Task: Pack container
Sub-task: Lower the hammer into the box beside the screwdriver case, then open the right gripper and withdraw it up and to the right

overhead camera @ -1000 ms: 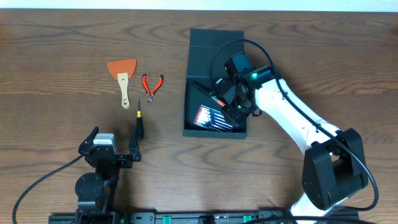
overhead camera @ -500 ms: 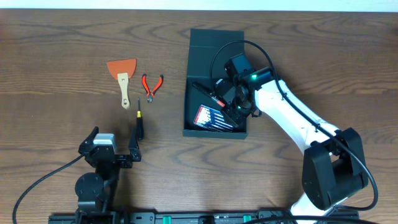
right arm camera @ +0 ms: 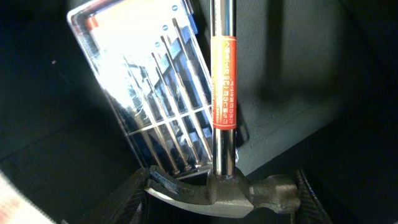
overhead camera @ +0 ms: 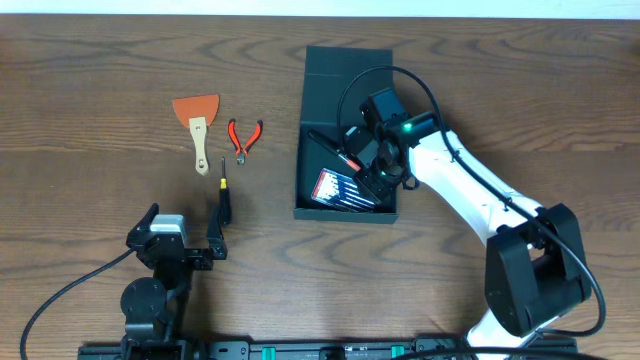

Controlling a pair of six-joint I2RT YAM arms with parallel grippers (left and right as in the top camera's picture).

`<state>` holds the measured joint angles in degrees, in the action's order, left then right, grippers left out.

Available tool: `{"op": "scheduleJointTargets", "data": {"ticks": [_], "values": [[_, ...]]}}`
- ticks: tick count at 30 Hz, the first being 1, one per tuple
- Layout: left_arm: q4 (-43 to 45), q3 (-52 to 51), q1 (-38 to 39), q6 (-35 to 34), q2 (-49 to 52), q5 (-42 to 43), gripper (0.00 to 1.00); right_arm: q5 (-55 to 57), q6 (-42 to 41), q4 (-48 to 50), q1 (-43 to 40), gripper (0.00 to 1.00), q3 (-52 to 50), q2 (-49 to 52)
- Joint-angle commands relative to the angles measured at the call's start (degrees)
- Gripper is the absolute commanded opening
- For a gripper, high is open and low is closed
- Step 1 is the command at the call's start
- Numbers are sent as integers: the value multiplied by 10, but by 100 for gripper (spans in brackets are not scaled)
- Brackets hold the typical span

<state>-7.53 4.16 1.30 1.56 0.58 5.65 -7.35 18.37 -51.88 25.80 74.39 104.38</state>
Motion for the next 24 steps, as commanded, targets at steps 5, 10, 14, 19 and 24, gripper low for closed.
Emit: {"op": "scheduleJointTargets", "data": {"ticks": [5, 10, 14, 19, 24], "values": [[0, -3, 2, 8, -3, 3, 99, -23, -11, 29, 5, 29, -25, 9], [0, -3, 2, 8, -3, 3, 99, -24, -12, 34, 5, 36, -28, 9], [0, -3, 2, 8, -3, 3, 98, -24, -12, 33, 5, 55, -28, 9], [0, -3, 2, 8, -3, 3, 98, -24, -12, 33, 5, 67, -28, 9], [0, -3, 2, 8, -3, 3, 99, -24, -12, 44, 5, 62, -26, 9]]}}
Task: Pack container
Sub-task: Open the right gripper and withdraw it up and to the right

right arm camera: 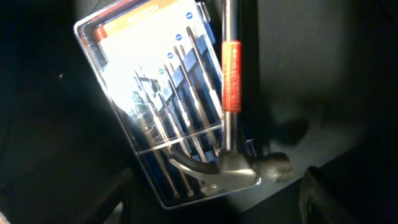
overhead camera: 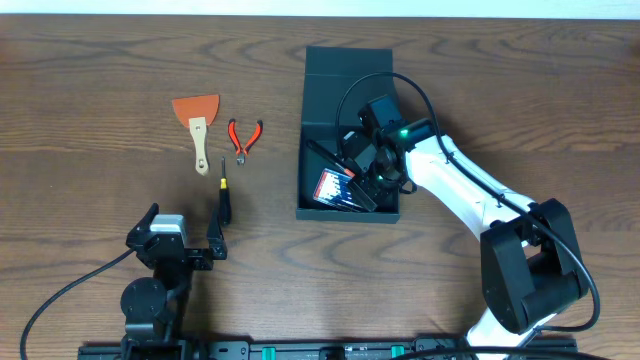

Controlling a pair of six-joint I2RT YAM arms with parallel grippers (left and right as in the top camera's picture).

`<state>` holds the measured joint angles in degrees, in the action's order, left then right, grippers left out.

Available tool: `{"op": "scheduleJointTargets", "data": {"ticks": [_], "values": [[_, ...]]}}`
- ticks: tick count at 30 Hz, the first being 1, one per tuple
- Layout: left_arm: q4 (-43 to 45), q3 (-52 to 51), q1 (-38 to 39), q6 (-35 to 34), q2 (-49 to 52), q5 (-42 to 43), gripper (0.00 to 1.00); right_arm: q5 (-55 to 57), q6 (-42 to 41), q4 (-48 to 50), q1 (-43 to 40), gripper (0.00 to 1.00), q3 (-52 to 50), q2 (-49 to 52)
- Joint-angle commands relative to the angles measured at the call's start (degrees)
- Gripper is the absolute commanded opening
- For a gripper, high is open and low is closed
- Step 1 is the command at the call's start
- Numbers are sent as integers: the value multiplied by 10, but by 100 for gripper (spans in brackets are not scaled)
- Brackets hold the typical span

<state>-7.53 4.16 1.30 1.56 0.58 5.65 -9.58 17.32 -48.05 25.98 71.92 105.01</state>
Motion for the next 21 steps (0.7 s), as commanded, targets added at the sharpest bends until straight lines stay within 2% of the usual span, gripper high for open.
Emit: {"op": "scheduleJointTargets", "data": {"ticks": [1, 5, 12, 15, 16, 21], "values": [[0, -3, 2, 8, -3, 3, 99, -1, -2, 7, 4, 61, 3, 2], [0, -3, 2, 8, -3, 3, 99, -5, -23, -2, 4, 60, 47, 2], [0, -3, 2, 8, -3, 3, 99, -9, -43, -59, 3, 59, 198, 2], [0, -3, 2, 8, -3, 3, 98, 51, -90, -85, 0, 62, 274, 2], [0, -3, 2, 8, -3, 3, 99, 86, -118, -93, -2, 67, 297, 2], [0, -3, 2, 8, -3, 3, 99, 250, -240, -159, -27, 68, 372, 2]]}}
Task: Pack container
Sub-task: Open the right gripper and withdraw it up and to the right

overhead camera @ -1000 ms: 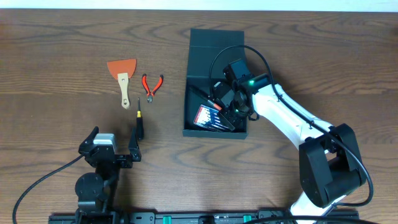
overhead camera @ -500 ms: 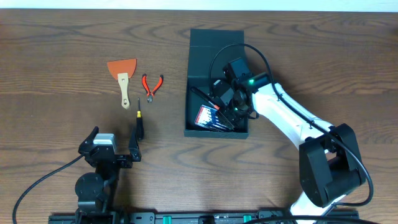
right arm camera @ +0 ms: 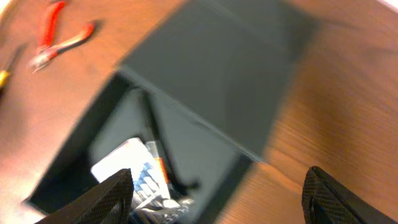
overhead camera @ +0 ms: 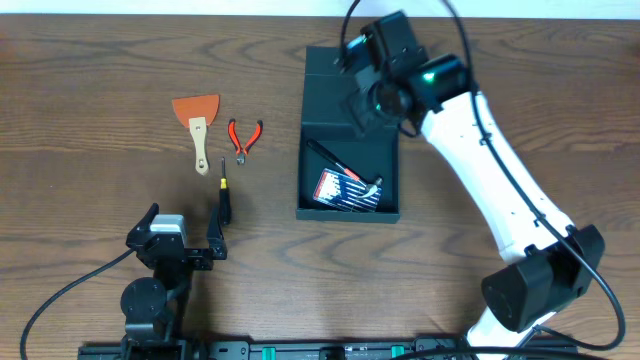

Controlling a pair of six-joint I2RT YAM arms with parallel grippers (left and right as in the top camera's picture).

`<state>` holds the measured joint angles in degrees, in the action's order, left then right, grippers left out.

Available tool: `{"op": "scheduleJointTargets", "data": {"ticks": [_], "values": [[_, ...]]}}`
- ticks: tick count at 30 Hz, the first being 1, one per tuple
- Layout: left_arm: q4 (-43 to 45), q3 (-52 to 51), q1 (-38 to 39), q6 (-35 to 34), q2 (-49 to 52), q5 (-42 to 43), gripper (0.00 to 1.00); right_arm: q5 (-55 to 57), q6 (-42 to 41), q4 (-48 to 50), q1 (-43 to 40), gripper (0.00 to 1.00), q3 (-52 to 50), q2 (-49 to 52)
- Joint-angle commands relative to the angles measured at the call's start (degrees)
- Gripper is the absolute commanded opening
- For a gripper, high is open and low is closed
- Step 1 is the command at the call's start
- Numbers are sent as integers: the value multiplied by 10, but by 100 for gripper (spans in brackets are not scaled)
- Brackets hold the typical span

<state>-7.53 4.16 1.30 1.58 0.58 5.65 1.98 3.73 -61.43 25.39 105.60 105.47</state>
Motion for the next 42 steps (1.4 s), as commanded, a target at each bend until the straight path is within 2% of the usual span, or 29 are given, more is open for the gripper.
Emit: {"op": "scheduleJointTargets", "data": {"ticks": [1, 8, 12, 16, 26, 32, 42], "values": [[0, -3, 2, 8, -3, 3, 98, 156, -119, -39, -30, 69, 42, -2], [0, -3, 2, 8, -3, 3, 99, 170, -185, -104, -128, 79, 45, -3], [0, -3, 2, 8, -3, 3, 99, 167, -182, -108, -185, 84, 45, -3], [0, -3, 2, 8, -3, 3, 98, 166, -183, -108, -233, 99, 45, -3], [0, -3, 2, 8, -3, 3, 99, 156, -178, -112, -270, 99, 45, -2], [0, -3, 2, 8, -3, 3, 98, 227, -178, -102, -279, 99, 45, -2], [0, -3, 2, 8, -3, 3, 99, 213, -174, -97, -309, 99, 45, -2]]}}
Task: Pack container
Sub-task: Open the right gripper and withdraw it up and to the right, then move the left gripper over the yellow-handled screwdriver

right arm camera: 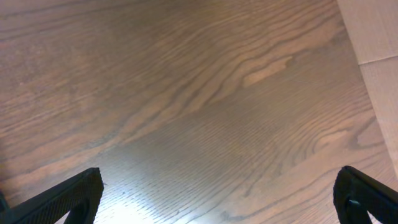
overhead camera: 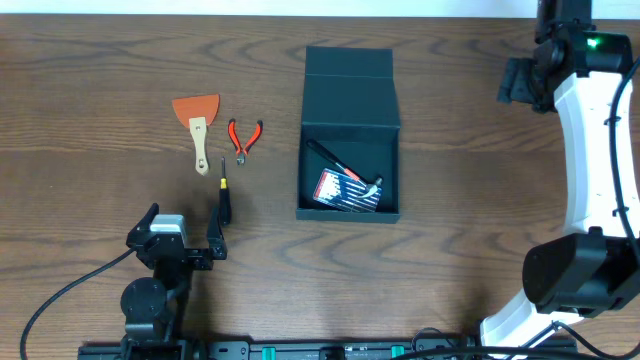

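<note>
The dark box point(overhead camera: 349, 105) stands open at the table's middle, lid folded back. Inside lie a clear case of small screwdrivers point(overhead camera: 345, 189) and a hammer point(overhead camera: 352, 172) laid across it. An orange scraper point(overhead camera: 197, 117), red pliers point(overhead camera: 243, 135) and a black-handled screwdriver point(overhead camera: 224, 191) lie on the table to the left. My right gripper point(right arm camera: 219, 198) is open and empty over bare wood at the far right of the table; its arm point(overhead camera: 585, 90) shows in the overhead view. My left gripper point(overhead camera: 183, 238) rests near the front left, jaws spread, holding nothing.
The wooden table point(overhead camera: 470, 240) runs across the whole overhead view. Its far right edge point(right arm camera: 364, 37) shows in the right wrist view, with a pale floor beyond it.
My right arm has moved from above the box's folded-back lid to the far right of the table. Its wrist view now shows only bare wood. Everything else is unchanged.
My right gripper was down in the box, shut on the hammer's head above the screwdriver case. Then it was open, the hammer lying on the case. After that it stood high over the lid, and now far to the right.
</note>
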Controlling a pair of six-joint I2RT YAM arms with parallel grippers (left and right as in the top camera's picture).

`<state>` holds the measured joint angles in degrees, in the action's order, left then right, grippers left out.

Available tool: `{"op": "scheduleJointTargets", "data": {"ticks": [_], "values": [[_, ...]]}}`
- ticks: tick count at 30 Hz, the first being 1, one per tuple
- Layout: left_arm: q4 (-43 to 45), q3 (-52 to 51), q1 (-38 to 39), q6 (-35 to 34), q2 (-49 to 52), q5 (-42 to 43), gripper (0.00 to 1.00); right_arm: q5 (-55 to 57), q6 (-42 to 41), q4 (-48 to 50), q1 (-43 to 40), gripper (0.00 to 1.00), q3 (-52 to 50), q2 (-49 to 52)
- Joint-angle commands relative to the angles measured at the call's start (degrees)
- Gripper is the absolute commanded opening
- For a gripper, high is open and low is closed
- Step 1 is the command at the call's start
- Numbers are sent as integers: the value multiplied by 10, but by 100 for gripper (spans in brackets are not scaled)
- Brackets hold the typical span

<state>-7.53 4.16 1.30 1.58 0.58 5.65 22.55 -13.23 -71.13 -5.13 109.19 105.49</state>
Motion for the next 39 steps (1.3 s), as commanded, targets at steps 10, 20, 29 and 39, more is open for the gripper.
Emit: {"op": "scheduleJointTargets", "data": {"ticks": [10, 20, 29, 39], "values": [[0, -3, 2, 8, -3, 3, 99, 8, -4, 0, -4, 99, 9, -3], [1, -3, 2, -16, -3, 3, 98, 8, -4, 0, -4, 99, 9, -3], [0, 51, 2, -101, 71, 3, 98, 7, -4, 0, -4, 99, 9, -3], [-133, 332, 2, -100, 405, 3, 98, 8, -4, 0, -4, 99, 9, -3]]}}
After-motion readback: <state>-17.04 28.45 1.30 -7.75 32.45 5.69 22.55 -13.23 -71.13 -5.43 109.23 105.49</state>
